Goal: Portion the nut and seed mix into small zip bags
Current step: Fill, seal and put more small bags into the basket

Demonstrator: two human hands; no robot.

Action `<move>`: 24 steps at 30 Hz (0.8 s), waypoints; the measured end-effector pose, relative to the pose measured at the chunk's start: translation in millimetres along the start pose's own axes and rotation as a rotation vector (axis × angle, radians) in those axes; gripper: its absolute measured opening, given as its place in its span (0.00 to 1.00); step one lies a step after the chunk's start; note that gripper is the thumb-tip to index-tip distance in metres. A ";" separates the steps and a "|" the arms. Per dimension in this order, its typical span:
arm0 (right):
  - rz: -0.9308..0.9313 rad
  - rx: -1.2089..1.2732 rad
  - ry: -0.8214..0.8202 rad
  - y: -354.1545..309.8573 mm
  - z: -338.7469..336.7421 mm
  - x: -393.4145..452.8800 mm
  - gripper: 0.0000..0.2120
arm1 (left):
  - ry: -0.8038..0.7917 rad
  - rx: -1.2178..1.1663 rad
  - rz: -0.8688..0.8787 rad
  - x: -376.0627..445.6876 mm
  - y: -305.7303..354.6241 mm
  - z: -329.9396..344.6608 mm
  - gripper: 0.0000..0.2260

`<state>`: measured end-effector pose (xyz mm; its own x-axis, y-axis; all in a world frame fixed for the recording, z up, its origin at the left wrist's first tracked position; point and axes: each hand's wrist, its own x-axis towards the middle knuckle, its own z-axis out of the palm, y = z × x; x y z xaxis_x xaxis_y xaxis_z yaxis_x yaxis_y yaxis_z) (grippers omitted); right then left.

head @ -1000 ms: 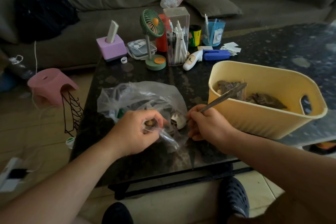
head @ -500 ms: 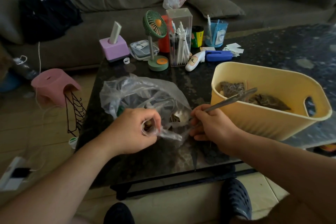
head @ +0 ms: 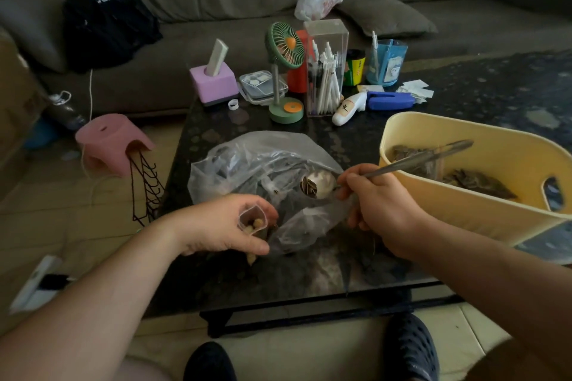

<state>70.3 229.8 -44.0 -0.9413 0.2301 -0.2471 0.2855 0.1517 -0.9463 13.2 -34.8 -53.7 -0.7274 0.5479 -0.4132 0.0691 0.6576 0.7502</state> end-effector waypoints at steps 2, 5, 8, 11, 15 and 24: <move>-0.007 -0.006 0.012 -6.5 -0.3 1.6 0.11 | -0.028 0.017 0.004 -1.0 1.7 -4.0 0.22; -0.007 -0.028 0.014 -15.8 -1.5 3.1 0.12 | -0.092 0.092 -0.010 -4.3 6.2 -9.3 0.20; -0.001 -0.026 -0.023 -21.2 -1.8 2.5 0.12 | -0.081 0.029 -0.016 -4.9 9.6 -14.4 0.18; -0.035 -0.005 -0.042 -27.1 1.1 0.0 0.12 | 0.144 -0.038 0.047 -0.4 12.9 -15.2 0.16; -0.154 -0.039 -0.050 -42.9 4.8 -3.8 0.11 | 0.429 -0.112 0.087 13.9 13.3 0.6 0.17; -0.795 -0.763 -0.132 -41.9 20.1 -16.4 0.07 | 0.638 -0.223 -0.016 33.1 10.4 26.1 0.17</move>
<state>70.1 200.3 -4.5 -0.9044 -0.2932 0.3099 -0.4150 0.7731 -0.4798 7.7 3.6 -73.0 -0.9925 0.0810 -0.0910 -0.0381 0.5034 0.8632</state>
